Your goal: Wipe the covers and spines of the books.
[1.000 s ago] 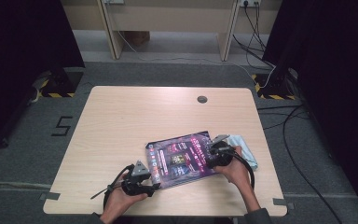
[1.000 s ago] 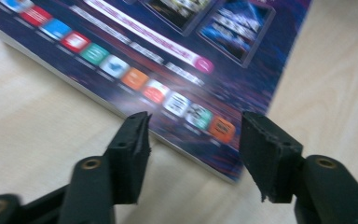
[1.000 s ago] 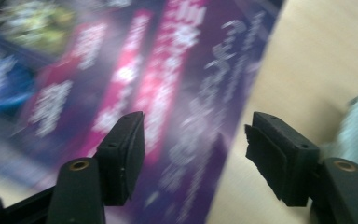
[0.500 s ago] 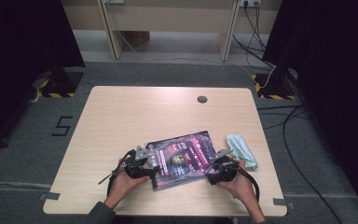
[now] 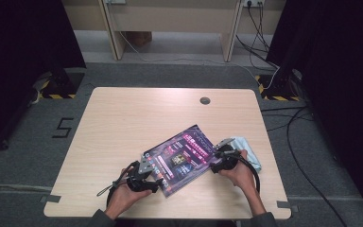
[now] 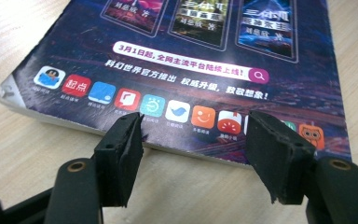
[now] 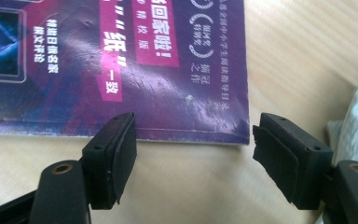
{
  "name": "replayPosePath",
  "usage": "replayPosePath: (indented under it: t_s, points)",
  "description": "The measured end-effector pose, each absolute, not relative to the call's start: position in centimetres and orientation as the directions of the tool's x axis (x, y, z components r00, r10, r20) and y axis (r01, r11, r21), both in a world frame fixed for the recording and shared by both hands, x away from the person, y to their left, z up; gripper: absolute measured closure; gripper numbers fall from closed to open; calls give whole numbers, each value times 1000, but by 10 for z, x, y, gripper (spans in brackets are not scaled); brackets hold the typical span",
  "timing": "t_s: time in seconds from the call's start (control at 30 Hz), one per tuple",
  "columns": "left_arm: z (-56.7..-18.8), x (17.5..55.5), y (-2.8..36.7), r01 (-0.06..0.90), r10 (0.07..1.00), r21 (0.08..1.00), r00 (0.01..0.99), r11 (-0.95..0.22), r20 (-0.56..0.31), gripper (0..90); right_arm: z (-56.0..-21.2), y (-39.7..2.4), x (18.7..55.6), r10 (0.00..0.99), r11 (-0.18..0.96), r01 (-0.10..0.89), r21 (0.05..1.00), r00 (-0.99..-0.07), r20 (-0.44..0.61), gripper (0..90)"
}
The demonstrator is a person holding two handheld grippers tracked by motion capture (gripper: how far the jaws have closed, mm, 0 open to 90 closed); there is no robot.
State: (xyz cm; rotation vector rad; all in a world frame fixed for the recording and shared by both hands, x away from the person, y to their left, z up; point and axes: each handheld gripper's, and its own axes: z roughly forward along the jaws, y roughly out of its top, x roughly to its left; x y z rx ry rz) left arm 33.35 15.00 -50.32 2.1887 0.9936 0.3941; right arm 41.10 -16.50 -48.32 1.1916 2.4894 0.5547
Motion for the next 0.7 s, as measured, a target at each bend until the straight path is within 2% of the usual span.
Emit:
replayPosePath:
  t_s: [0.2, 0.3, 0.33, 0.37, 0.53, 0.6, 0.7]
  points:
    - [-504, 327, 146, 546, 741, 700, 671, -461, -35, 369, -482, -160, 428, 798, 579, 674, 459, -584, -149, 292]
    - [-506, 321, 139, 515, 712, 671, 702, -533, 26, 368, -481, -153, 435, 795, 593, 662, 458, -569, -208, 319]
    - [-506, 319, 137, 519, 708, 673, 706, -528, 11, 374, -481, -148, 435, 788, 609, 649, 457, -561, -253, 336]
    - [-506, 319, 137, 519, 708, 673, 706, -528, 11, 374, -481, -148, 435, 788, 609, 649, 457, -561, -253, 336]
    - [-501, 325, 145, 538, 719, 699, 693, -471, -48, 372, -479, -141, 422, 772, 613, 626, 482, -604, -199, 330]
    - [-498, 327, 149, 531, 730, 720, 682, -447, -50, 361, -477, -140, 414, 768, 594, 614, 520, -625, -139, 329]
    - [-494, 332, 153, 521, 744, 737, 667, -431, -37, 332, -473, -137, 410, 764, 582, 604, 544, -636, -112, 328]
